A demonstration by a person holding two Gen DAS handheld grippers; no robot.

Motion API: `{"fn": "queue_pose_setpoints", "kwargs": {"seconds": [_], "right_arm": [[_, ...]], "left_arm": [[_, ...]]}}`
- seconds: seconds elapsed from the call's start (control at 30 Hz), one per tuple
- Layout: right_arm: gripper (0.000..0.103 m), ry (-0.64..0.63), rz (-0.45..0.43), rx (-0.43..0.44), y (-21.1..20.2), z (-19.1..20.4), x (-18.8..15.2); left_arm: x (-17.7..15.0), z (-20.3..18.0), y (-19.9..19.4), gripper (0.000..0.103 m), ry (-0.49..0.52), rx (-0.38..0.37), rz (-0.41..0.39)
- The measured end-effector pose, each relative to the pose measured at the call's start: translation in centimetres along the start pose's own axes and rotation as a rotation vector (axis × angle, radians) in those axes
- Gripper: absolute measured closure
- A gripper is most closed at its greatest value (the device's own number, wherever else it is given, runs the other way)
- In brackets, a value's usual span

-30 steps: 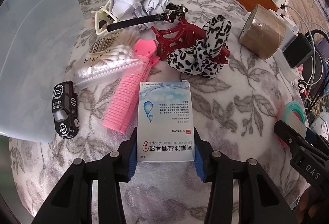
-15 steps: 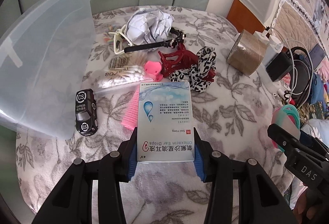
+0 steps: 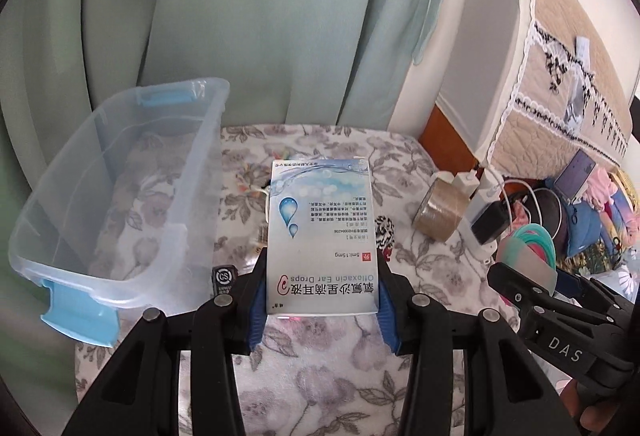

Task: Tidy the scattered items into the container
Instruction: 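Grasp the ear-drop box with the left tool while the right tool grasps the teal cable coil, then carry both items over the clear bin and open both tools to drop them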

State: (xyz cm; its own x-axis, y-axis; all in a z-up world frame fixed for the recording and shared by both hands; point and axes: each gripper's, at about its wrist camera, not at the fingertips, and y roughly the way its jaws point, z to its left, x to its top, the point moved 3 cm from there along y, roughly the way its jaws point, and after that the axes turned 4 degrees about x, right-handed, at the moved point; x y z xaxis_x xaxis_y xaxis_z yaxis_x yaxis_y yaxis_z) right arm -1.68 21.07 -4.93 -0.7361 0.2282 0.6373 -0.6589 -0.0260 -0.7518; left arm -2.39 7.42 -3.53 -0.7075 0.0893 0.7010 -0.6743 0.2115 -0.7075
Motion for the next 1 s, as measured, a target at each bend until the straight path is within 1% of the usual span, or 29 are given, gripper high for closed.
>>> {"fn": "queue_pose_setpoints", "kwargs": {"seconds": [0.2, 0.3, 0.4, 0.5, 0.63, 0.8, 1.0], "right_arm": [[0.027, -0.058, -0.107, 0.054, -3.1, 4.1, 3.2], [0.027, -0.096, -0.163, 0.089, -4.5, 6.6, 4.7], [0.027, -0.126, -0.212, 0.144, -5.7, 9.0, 5.9], [0.027, -0.166, -0.239, 0.195, -6.2, 11.4, 6.9], [0.027, -0.23, -0.224, 0.251, -5.4, 14.6, 7.5], [0.027, -0.278, -0.156, 0.313, -3.1, 18.0, 7.4], [0.027, -0.347, -0.094, 0.408, -1.1, 22.2, 6.8]], "left_arm": [[2.5, 4.0, -3.2, 0.056, -0.079, 0.015, -0.095], [3.5, 6.2, -4.4, 0.056, -0.121, 0.042, -0.133], [4.3, 8.3, -5.2, 0.056, -0.165, 0.074, -0.161], [4.8, 10.5, -5.6, 0.056, -0.206, 0.113, -0.178], [4.8, 13.0, -5.1, 0.056, -0.259, 0.157, -0.174], [4.4, 15.8, -4.5, 0.056, -0.316, 0.207, -0.161], [4.1, 18.1, -3.4, 0.056, -0.361, 0.243, -0.135]]}}
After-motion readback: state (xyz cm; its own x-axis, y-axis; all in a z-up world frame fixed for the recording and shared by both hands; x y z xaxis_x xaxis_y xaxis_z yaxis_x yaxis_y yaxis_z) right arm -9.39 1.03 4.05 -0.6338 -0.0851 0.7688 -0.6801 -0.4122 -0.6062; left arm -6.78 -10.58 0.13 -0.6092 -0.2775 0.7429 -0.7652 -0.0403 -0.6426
